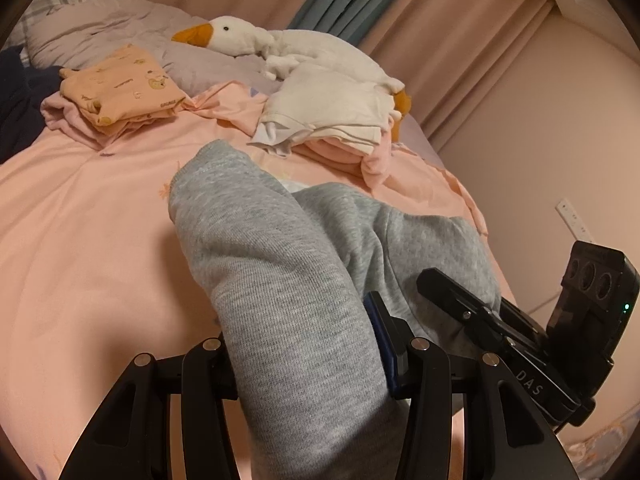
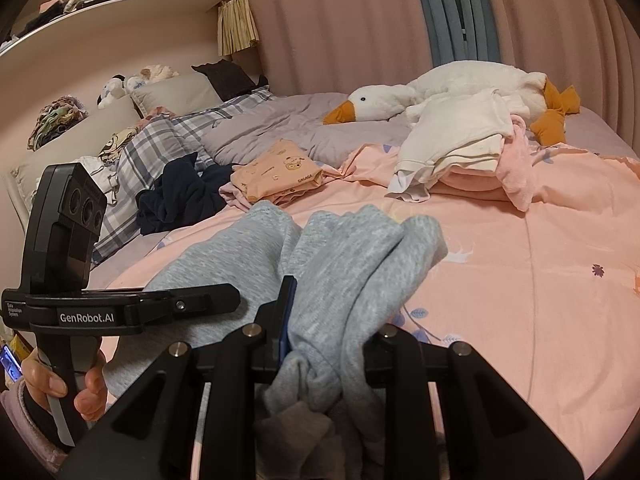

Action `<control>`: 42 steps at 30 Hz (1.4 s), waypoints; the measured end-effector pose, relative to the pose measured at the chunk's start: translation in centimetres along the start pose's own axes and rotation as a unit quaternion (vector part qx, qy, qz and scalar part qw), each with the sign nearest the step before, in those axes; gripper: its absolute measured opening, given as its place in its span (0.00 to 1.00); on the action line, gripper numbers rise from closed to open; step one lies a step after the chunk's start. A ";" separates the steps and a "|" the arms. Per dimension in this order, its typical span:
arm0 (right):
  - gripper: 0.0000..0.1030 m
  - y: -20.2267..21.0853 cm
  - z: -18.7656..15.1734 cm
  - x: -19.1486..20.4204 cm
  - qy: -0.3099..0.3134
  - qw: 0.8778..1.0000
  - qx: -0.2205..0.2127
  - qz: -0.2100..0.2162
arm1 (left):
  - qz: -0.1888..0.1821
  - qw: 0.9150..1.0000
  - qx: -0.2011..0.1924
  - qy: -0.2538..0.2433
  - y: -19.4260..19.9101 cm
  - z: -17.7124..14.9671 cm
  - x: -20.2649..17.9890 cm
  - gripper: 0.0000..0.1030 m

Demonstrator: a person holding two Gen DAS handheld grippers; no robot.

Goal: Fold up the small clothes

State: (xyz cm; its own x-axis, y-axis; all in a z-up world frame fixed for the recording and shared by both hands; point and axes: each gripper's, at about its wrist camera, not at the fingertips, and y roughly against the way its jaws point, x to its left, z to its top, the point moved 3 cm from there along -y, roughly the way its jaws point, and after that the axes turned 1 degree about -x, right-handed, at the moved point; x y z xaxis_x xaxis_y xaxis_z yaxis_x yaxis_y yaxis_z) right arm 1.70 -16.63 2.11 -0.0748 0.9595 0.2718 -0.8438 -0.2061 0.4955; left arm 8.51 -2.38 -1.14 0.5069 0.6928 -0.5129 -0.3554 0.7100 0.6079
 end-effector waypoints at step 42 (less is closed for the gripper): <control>0.23 -5.9 -3.2 -4.2 -0.035 0.997 0.061 -0.031 | 0.029 0.998 0.055 0.014 -6.1 -1.3 3.2 0.47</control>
State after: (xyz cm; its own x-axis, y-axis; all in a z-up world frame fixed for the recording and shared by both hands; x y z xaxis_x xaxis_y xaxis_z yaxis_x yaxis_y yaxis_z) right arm 5.32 -18.85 -4.59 0.0169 0.9561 0.2925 -0.7746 -0.1725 0.6085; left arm 11.27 -4.32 -7.22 0.4642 0.7374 -0.4907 -0.2949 0.6511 0.6994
